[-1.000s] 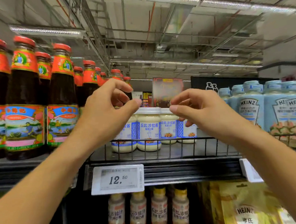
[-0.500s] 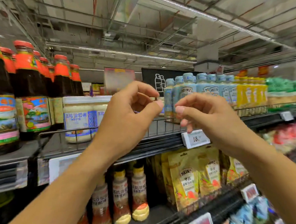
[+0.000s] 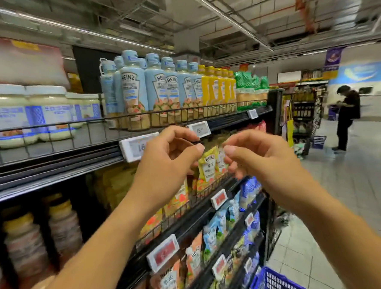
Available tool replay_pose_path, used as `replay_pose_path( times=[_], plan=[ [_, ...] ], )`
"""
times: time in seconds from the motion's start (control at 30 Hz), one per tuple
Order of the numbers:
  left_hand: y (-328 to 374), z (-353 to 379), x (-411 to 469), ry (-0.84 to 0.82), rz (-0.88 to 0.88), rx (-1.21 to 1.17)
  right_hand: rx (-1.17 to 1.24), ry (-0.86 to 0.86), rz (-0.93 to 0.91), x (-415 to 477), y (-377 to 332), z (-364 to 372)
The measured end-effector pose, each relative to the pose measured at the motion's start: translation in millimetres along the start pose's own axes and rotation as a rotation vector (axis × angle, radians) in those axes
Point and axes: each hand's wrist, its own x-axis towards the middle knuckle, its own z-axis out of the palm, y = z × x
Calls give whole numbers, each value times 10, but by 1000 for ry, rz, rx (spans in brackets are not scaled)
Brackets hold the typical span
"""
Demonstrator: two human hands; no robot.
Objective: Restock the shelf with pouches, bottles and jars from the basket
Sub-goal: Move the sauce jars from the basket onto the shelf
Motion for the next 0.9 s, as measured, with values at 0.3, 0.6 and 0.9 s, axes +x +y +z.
replay_pose_path(
  times=[0.3,0.6,0.9],
  plan=[
    [-666,1223,212,-144,-131,-180,-97,168,167,-366,524,-1034],
    [-1326,2301,297,-237,-282,-291,-102,271,352,-633,1130,-1855],
    [-1866,3158,275,-297,-443,-339,-131,365,504,-871,1760,-2449]
  ],
)
